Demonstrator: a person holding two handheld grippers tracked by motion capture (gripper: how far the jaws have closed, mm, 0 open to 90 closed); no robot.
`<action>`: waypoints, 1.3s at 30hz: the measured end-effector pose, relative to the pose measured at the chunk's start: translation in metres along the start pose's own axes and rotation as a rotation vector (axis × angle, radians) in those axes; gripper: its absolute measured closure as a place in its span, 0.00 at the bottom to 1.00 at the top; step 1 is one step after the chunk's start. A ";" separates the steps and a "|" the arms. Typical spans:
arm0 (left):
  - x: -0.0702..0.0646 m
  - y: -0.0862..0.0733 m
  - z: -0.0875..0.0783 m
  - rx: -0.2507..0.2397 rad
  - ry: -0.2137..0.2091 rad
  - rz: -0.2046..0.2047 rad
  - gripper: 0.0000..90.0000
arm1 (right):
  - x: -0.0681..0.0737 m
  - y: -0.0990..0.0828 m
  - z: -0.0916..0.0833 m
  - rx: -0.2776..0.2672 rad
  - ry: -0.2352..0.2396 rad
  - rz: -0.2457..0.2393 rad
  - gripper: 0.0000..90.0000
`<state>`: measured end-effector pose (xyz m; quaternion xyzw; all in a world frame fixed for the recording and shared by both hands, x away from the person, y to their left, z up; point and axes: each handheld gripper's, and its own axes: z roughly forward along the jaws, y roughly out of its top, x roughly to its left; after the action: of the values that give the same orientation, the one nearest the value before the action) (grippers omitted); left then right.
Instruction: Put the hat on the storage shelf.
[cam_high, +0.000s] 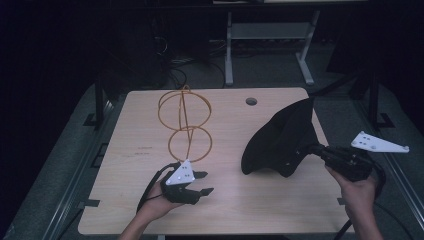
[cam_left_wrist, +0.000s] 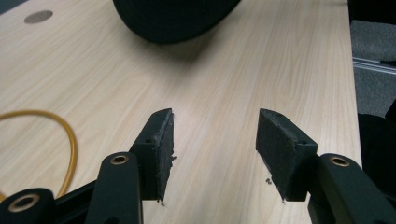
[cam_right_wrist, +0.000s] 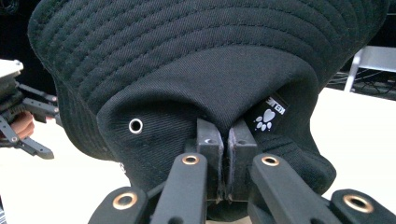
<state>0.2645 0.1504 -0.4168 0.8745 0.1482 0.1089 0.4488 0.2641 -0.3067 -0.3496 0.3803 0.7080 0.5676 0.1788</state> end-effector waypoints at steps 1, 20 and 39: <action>0.000 -0.002 0.000 0.001 0.001 -0.004 0.51 | 0.000 0.002 0.001 0.000 0.001 -0.002 0.96; 0.003 -0.023 -0.001 -0.003 0.037 -0.056 0.43 | 0.003 0.045 0.017 -0.003 0.038 -0.024 0.96; 0.005 -0.028 0.000 0.002 0.059 -0.061 0.39 | 0.014 0.077 0.047 -0.014 0.109 -0.027 0.96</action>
<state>0.2647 0.1676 -0.4395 0.8663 0.1881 0.1208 0.4467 0.3133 -0.2600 -0.2881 0.3382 0.7177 0.5898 0.1504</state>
